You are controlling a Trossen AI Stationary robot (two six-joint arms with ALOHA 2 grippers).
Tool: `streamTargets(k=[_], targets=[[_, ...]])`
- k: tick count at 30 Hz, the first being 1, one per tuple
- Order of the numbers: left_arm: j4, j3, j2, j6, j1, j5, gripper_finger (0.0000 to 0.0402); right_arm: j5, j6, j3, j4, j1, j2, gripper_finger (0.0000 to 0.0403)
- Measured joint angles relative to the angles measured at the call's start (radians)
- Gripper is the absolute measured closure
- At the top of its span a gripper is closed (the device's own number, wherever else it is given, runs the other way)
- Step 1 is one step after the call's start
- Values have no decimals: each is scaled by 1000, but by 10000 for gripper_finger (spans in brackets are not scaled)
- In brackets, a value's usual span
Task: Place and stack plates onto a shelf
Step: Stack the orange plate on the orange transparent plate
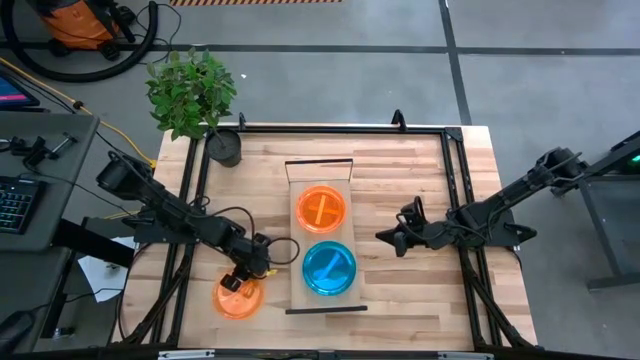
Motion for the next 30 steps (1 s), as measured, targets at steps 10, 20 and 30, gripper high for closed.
streamTargets(k=[10, 20, 30], targets=[[0, -1, 5, -45, -3, 59, 321, -1, 0, 0, -4, 0, 0, 403], [-13, -4, -7, -212, 37, 106, 400, -2, -8, 0, -5, 0, 0, 403], [-14, -5, -222, -390, 141, 303, 401, -2, -8, 0, -4, 0, 0, 403]])
